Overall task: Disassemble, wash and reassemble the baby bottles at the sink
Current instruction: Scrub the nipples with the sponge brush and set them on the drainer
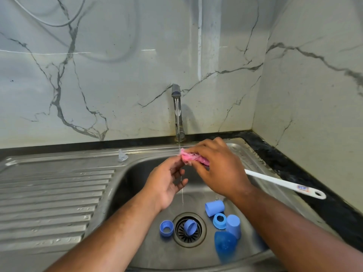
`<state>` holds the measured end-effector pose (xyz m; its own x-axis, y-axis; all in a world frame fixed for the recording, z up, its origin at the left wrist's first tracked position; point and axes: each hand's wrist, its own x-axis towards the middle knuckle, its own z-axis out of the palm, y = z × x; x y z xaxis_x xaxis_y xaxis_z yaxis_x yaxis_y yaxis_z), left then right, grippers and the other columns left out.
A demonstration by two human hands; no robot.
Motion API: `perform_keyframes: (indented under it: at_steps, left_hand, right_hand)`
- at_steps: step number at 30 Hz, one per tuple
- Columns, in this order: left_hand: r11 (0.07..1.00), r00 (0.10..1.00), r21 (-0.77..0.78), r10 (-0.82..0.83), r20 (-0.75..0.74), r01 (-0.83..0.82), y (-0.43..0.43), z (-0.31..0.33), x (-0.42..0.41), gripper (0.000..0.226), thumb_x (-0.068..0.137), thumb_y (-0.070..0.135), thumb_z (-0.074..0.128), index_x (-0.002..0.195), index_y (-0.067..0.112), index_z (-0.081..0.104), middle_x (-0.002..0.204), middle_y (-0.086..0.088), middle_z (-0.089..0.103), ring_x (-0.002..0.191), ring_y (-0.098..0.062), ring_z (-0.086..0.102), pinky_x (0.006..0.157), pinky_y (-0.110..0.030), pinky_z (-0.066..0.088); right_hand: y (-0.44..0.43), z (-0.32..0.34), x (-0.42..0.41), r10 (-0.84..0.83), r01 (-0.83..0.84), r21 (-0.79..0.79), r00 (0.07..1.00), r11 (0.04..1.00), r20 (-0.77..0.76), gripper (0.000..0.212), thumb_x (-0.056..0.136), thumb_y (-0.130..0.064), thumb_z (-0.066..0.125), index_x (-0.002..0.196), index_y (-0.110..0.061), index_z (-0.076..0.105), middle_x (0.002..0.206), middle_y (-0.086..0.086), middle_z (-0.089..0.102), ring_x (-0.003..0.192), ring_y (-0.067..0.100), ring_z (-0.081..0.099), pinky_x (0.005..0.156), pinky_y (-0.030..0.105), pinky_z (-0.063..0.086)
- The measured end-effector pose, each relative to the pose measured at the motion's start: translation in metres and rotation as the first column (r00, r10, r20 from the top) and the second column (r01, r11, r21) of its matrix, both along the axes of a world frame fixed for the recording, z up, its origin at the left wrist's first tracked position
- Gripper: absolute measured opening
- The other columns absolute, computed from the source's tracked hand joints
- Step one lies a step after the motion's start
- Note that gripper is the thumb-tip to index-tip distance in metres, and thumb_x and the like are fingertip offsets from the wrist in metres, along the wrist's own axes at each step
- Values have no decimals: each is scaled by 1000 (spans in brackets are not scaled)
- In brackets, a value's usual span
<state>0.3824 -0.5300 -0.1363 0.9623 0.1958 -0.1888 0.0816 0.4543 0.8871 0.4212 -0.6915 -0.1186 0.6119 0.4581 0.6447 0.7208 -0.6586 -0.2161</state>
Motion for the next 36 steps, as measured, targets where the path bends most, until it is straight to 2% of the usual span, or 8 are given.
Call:
perform_keyframes:
  at_steps: [5,9,14,19,24,27,30,36]
  left_hand:
    - [999,1000,46,-13,-22,14,-4,-2,2,30,78,33,75,100,14,77,93,2,71,78,-13,52,66,-31,48]
    - [1000,1000,20,-13,-6,13,0,-2,2,24,89,30,68,105,14,75,92,1,69,80,-14,51,71,-33,49]
    - [997,1000,75,-13,2,13,-3,0,2,22,88,31,70,102,14,76,90,3,70,78,-13,50,68,-31,47]
    - [996,999,89,4,40,-8,-1,-4,0,16,92,27,68,92,16,80,94,-2,69,89,-19,53,75,-34,48]
    - [974,994,225,0,109,-25,-2,-2,0,20,98,27,63,96,24,83,95,2,66,82,-11,52,76,-31,48]
    - [960,992,280,-11,126,-25,-4,-1,-1,27,100,28,57,91,27,83,99,7,71,91,-14,53,78,-32,47]
    - [985,989,171,-40,145,15,-6,0,-2,26,105,27,47,104,21,72,106,-3,67,96,-18,56,77,-35,47]
    - [975,976,194,-140,164,107,-6,0,-2,26,108,30,41,112,24,66,109,2,67,105,-17,56,79,-35,46]
  right_hand:
    - [-7,3,6,-107,107,62,994,992,-7,29,92,-34,71,120,-35,69,111,-16,64,100,2,39,64,12,29]
    - [2,4,-6,15,-15,-10,1000,1000,26,29,91,-33,72,120,-33,70,110,-17,64,100,4,43,65,21,39]
    - [-9,8,6,-112,112,48,994,993,-1,27,91,-34,70,117,-35,70,109,-18,65,96,-2,35,63,13,29]
    - [-2,8,-4,1,-1,-14,1000,1000,1,28,93,-37,66,120,-33,69,109,-17,64,97,1,40,65,22,38]
    - [-18,13,12,-197,200,62,979,978,-42,25,94,-37,65,119,-35,67,110,-17,64,104,6,45,66,28,35]
    - [-14,14,8,-79,83,129,996,988,-36,26,93,-34,66,118,-36,67,109,-21,63,103,3,41,68,26,37]
    - [-6,8,3,61,-55,133,997,990,-39,26,92,-32,68,117,-34,66,103,-25,57,99,0,41,70,23,39]
    - [-6,5,7,-13,18,133,999,991,-40,22,89,-26,72,109,-32,65,88,-34,41,95,3,43,65,25,39]
